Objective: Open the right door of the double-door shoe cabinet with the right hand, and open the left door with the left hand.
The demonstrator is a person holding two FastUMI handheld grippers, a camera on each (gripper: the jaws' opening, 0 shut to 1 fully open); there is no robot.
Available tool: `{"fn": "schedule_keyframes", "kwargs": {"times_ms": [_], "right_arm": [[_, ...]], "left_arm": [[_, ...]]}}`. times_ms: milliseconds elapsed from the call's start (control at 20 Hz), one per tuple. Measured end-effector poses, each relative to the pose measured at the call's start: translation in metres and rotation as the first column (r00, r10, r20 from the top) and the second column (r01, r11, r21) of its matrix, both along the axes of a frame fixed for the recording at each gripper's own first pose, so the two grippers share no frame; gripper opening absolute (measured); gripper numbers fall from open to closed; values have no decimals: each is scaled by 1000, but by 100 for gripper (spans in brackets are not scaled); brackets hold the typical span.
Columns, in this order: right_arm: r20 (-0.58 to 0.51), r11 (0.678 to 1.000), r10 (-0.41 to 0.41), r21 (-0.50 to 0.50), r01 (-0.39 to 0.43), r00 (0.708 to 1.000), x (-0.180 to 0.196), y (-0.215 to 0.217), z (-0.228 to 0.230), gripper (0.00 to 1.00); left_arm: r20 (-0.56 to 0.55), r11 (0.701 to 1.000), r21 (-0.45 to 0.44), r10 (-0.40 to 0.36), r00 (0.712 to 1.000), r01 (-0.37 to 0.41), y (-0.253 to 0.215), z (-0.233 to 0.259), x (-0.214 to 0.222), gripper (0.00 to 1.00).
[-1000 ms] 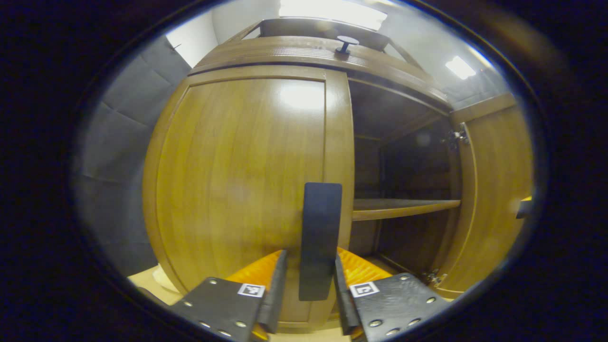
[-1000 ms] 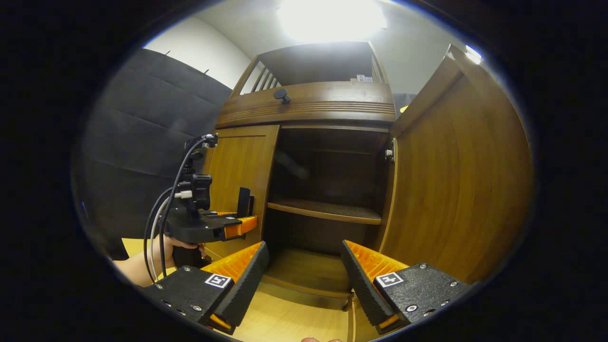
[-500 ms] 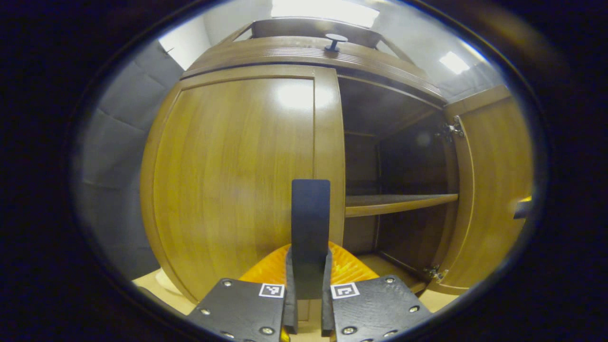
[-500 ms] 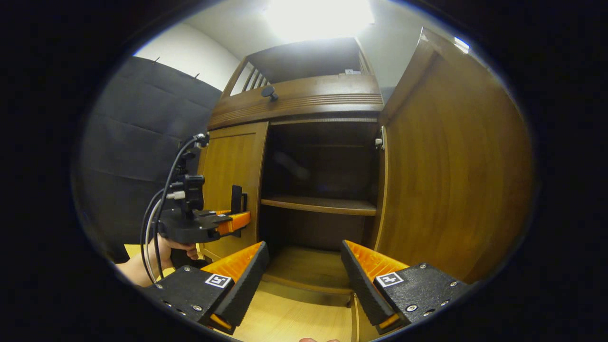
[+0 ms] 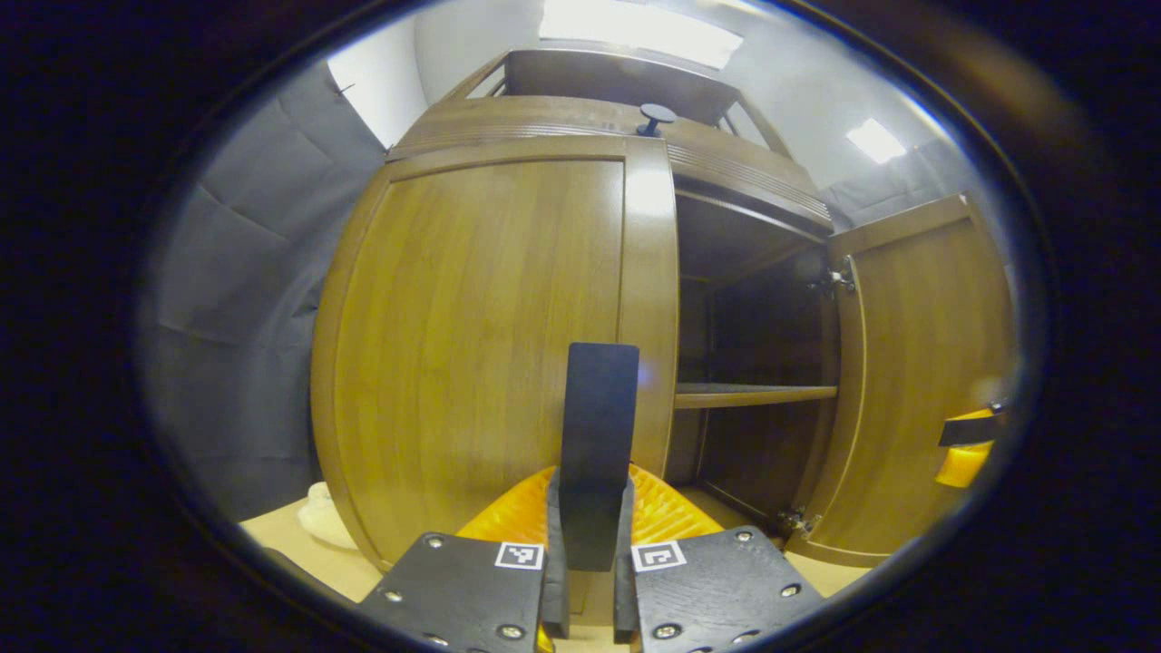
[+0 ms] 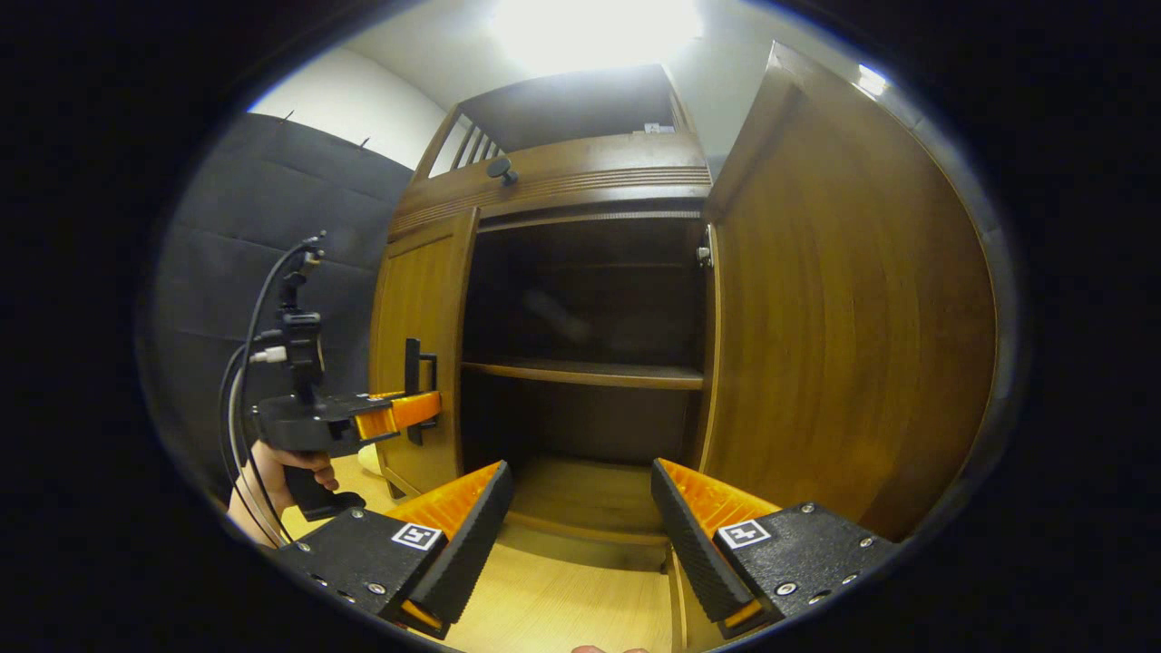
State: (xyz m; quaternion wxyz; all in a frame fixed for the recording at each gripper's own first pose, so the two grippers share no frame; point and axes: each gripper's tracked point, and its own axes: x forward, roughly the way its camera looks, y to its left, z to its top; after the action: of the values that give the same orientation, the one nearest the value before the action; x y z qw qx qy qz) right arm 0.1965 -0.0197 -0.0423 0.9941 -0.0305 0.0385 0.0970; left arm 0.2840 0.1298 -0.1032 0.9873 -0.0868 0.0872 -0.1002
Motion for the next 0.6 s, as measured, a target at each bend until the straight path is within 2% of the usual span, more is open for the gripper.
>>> {"fn": "schedule_keyframes", "kwargs": {"times_ms": [50,150,200,550,600], "right_arm": [[-1,1000,-3,-1,3,1000,0,-1,-1,95],[2,1000,-13,3,13,1000,-3,-3,0,95],[4,1000,-14,10,14,1000,-5,-4,1,95],[-6,999,-19,37,20,1000,-6,-4,1,95],[-7,999,-17,34,17,1000,-6,-3,1,95]], "left_arm": [[-4,1000,0,-3,1000,3,-1,3,0,23],[-5,1000,-5,-2,1000,2,3,11,0,17],[-3,1000,-4,0,1000,0,6,11,2,20],[2,1000,-4,7,1000,-7,12,20,2,20],[2,1000,-6,8,1000,-8,10,22,3,26]]}}
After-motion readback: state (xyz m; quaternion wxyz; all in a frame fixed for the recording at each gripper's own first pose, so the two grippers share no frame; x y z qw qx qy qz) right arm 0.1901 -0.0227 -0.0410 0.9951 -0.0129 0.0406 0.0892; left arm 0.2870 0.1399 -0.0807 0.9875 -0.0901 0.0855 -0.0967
